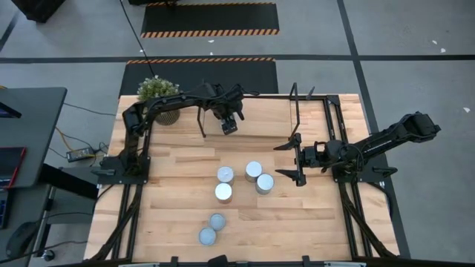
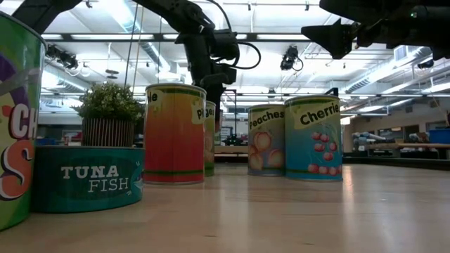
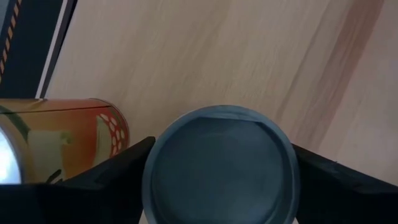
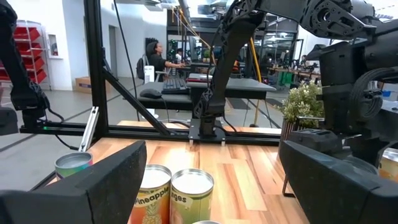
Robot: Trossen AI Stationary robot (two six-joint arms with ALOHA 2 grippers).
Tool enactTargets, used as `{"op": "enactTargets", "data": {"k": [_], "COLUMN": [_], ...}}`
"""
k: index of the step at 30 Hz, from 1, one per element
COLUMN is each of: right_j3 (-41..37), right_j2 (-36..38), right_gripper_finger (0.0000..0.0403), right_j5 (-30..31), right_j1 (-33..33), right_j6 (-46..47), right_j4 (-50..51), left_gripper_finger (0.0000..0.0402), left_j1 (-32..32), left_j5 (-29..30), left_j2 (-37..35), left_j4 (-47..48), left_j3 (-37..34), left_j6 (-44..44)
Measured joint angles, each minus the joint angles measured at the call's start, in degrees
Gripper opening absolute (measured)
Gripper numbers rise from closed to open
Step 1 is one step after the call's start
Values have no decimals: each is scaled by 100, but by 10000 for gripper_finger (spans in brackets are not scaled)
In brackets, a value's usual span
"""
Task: Pick and place cans onto a shelf
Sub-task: Put the canned vegetable on the shelf
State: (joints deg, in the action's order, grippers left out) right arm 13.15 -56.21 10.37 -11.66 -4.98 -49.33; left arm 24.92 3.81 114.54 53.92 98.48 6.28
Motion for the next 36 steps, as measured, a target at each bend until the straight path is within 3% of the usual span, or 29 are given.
{"op": "enactTargets", "data": {"k": [8, 14, 30, 36], "right_j3": [2, 2, 2, 2], "right_j2": [0, 0, 0, 0], "right_gripper_finger": [376, 376, 376, 376], "right_j5": [-1, 0, 0, 0], "right_j1": [0, 0, -2, -1], "right_j6": [-2, -6, 1, -4], "right_j4": [-1, -1, 10, 12], "left_gripper_finger": [323, 393, 379, 378], "left_j1": [3, 3, -143, -454], "left_j5": [151, 138, 440, 556], "left_j2": [0, -2, -15, -17], "left_j4": [-19, -21, 313, -206], "left_j3": [0, 0, 688, 733], "left_j6": [-191, -262, 439, 204]}}
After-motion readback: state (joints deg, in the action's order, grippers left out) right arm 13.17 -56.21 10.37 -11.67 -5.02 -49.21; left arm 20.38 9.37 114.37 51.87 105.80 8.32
